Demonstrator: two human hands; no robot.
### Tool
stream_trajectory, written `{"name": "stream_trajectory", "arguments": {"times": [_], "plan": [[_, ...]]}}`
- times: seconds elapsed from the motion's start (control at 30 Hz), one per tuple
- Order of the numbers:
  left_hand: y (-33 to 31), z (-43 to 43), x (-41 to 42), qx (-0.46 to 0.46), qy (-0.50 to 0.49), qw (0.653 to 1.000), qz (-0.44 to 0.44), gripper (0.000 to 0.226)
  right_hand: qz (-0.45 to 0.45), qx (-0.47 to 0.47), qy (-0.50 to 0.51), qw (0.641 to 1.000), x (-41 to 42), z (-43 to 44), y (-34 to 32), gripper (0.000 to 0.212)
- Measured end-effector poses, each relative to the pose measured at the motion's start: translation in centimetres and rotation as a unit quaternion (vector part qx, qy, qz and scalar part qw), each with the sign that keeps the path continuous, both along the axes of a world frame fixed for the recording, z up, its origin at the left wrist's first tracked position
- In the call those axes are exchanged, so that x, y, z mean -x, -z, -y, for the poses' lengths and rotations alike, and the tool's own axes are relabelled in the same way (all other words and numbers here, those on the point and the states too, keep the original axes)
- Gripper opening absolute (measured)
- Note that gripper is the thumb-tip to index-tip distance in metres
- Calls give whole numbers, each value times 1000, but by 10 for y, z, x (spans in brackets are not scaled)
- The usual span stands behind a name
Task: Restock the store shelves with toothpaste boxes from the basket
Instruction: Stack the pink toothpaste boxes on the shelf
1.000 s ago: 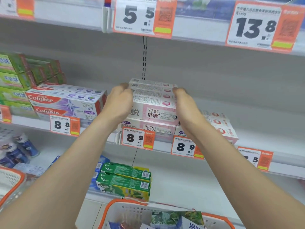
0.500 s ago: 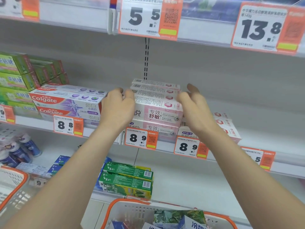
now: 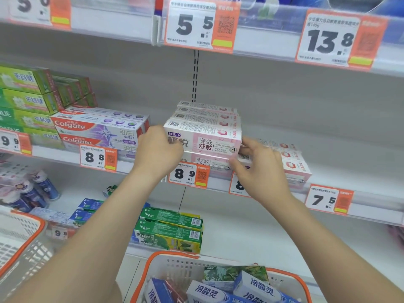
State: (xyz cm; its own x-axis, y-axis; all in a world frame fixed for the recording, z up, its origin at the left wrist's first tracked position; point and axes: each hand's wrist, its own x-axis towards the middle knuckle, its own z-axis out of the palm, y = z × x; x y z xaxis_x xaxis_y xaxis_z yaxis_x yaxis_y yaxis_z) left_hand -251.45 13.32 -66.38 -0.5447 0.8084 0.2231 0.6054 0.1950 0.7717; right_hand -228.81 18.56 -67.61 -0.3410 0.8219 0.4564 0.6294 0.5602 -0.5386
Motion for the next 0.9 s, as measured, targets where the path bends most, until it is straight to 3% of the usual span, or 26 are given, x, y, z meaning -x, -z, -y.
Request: {"name": "stream_trajectory", "arguments": {"times": [0.2,0.9], "plan": [[5,-1,3,-8,-19,999,-42,12,30,-5,8,1000,0,-7,10,31],[9,-2,5,-14,-26,999,-39,14,56,-50,32,997,6,-3,17,23]]}}
